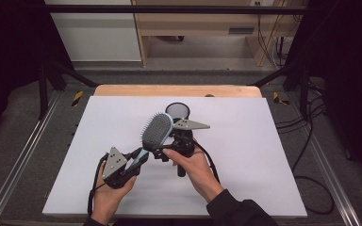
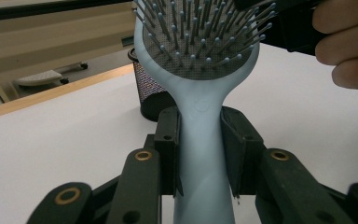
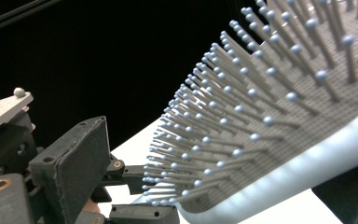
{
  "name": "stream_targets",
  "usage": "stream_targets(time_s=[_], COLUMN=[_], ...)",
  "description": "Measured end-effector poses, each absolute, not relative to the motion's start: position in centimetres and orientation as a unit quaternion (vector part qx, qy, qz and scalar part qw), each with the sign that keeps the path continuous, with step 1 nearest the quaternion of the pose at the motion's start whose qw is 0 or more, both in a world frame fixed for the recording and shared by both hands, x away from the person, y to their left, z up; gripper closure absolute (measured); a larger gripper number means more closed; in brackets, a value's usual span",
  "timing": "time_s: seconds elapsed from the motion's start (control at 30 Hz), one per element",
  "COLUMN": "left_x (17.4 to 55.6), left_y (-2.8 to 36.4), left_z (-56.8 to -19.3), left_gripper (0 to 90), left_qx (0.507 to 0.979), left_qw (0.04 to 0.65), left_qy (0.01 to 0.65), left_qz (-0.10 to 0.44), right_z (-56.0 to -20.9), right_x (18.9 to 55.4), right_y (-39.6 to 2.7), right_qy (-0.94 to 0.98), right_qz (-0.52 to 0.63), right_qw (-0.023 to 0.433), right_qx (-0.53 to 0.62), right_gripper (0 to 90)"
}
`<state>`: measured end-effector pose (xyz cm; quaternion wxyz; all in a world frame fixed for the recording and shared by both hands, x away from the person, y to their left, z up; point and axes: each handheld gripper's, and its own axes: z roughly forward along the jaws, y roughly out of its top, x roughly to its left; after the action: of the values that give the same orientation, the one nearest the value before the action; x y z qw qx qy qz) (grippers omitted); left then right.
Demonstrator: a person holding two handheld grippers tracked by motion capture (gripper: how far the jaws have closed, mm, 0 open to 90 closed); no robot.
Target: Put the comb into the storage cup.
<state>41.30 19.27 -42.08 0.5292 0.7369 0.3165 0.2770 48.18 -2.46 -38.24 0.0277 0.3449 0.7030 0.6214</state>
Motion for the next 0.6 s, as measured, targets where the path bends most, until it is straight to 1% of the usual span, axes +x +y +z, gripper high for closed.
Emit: stream_targets(time_s=[0.13, 0.4, 0.6], left_x=[41.1, 41.1, 40.8], left_y=[19.2, 19.0, 18.8], left_z=[-42.1, -41.9, -41.9], left_gripper=[69.2, 69.2, 69.2], left_qx=[0.738, 0.736, 0.738], left_qw=[0.528, 0.54, 0.539], left_qy=[0.313, 0.3, 0.289], left_qz=[0.281, 0.277, 0.285], right_z=[-38.0, -37.7, -37.2], right_x=[48.3, 48.7, 48.9], right_y=[-2.8, -4.0, -4.2], right_qy=[0.701, 0.693, 0.687], right_qz=[0.623, 0.631, 0.635], right_qw=[0.024, 0.009, 0.001], right_qx=[0.346, 0.35, 0.353], right_gripper=[9.5, 22.8, 24.1])
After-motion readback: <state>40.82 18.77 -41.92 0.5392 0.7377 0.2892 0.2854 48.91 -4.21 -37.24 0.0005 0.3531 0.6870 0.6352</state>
